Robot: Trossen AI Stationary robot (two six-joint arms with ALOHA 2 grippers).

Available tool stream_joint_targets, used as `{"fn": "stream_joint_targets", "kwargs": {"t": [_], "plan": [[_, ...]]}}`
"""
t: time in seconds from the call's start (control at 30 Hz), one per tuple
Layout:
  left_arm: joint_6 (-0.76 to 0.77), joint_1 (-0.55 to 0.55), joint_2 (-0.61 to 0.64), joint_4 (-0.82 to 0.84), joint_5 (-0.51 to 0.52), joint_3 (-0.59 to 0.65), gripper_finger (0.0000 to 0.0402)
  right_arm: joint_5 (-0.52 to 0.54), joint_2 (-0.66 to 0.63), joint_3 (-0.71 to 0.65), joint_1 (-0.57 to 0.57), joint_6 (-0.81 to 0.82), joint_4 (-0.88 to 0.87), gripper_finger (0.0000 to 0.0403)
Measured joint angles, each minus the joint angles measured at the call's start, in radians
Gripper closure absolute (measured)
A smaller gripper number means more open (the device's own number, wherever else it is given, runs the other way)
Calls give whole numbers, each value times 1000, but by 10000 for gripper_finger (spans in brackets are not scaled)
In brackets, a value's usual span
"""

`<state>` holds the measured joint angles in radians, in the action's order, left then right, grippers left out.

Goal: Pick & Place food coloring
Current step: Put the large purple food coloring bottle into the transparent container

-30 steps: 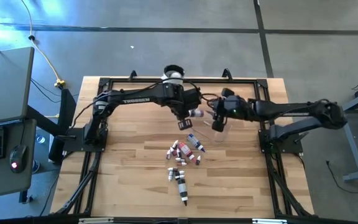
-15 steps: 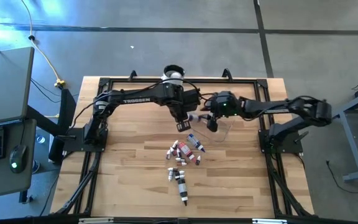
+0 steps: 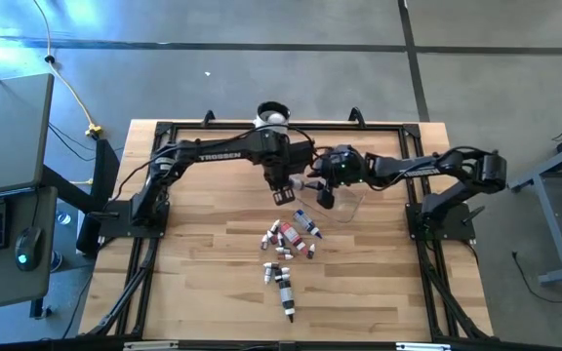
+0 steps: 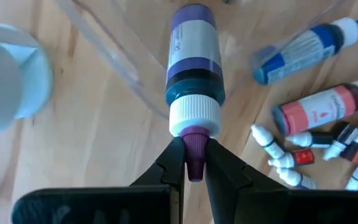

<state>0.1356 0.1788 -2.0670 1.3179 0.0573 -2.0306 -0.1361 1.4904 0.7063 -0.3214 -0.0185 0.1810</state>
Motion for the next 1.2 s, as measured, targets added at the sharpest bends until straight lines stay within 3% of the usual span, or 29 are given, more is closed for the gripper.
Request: {"fn": "stream_joint_targets", "kwargs": {"t": [0.2,0.67,1.0,1.2], "plan": [[2,6,3,-48,-54,-1,369,3,49,1,2,-5,83,245],[0,5,2,-59,-61,0,368,-57,157,1,2,14,204,245],[-64,5,-49,-108,-70,-1,315,-43,157,-1,1,14,190,245],[-74,5,-48,-118,-70,-12,308,-13,177,-1,1,14,189,245]]}}
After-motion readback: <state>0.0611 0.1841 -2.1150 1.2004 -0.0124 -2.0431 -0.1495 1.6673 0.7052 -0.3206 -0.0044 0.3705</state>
